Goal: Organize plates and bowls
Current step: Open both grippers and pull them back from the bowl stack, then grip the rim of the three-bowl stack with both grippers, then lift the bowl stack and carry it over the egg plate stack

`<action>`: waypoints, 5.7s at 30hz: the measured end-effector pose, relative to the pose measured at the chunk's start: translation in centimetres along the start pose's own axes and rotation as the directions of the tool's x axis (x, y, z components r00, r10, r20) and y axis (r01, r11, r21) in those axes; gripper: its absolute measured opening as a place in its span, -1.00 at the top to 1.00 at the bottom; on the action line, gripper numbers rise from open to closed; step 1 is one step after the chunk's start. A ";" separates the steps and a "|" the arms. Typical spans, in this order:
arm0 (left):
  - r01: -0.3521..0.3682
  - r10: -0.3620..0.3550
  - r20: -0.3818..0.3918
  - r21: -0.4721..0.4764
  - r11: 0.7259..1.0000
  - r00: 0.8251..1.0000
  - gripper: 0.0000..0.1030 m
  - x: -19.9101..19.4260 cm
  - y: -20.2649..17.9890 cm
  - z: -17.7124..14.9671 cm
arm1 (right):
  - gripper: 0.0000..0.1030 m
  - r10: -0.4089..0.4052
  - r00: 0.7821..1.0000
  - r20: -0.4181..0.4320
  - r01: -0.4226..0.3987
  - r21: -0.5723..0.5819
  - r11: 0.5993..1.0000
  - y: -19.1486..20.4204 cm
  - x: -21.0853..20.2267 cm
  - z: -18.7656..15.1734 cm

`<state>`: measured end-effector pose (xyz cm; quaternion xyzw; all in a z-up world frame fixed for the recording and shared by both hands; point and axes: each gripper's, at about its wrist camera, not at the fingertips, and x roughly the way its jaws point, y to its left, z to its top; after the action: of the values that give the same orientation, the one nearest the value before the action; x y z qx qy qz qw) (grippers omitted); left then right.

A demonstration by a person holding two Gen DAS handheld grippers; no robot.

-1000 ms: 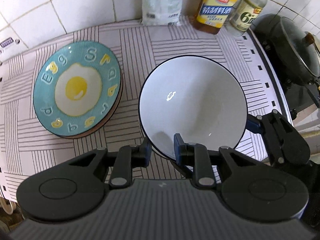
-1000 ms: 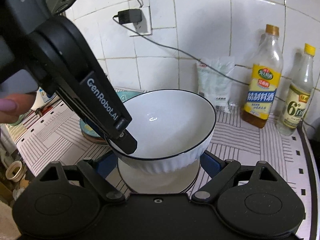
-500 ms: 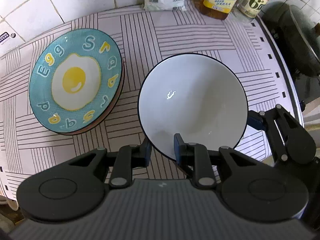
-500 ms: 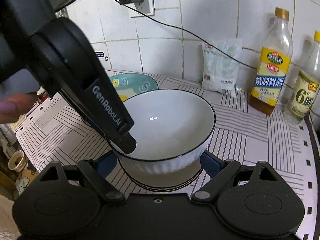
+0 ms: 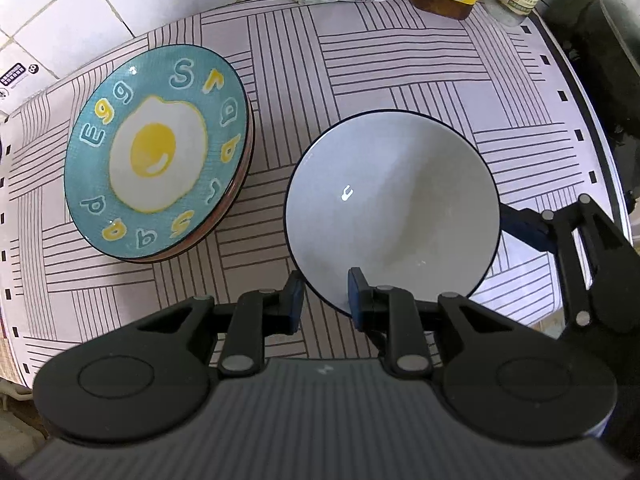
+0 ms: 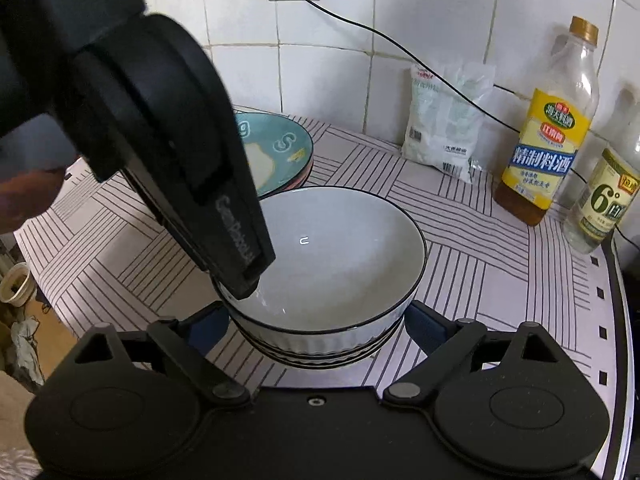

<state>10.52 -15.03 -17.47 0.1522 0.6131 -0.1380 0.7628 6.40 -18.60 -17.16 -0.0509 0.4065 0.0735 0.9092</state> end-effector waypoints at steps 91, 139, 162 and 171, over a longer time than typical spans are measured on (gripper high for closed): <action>0.449 -0.346 0.389 -0.211 0.869 0.853 0.12 6.2 7.0 -2.5 | -1.00 0.006 0.984 0.180 -0.029 0.126 0.992 0.0 6.3 -4.4; 0.275 -0.147 0.499 -0.193 0.942 0.854 0.02 -1.1 19.9 -2.8 | -1.00 0.218 0.935 0.279 -0.187 -0.136 0.973 8.3 9.9 8.3; 0.283 -0.153 0.431 -0.255 0.925 0.889 0.01 3.5 21.7 0.8 | -1.00 0.221 0.964 0.146 -0.207 -0.105 0.973 7.1 17.0 12.4; 0.274 -0.137 0.443 -0.262 0.925 0.886 0.00 3.4 21.6 0.8 | -1.00 0.212 0.966 0.150 -0.201 -0.083 0.976 7.1 17.2 12.1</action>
<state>20.55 4.38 -19.31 -0.0719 0.4630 -0.1482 0.8709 25.33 -8.13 -22.16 -0.0330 0.3335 0.1852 0.9238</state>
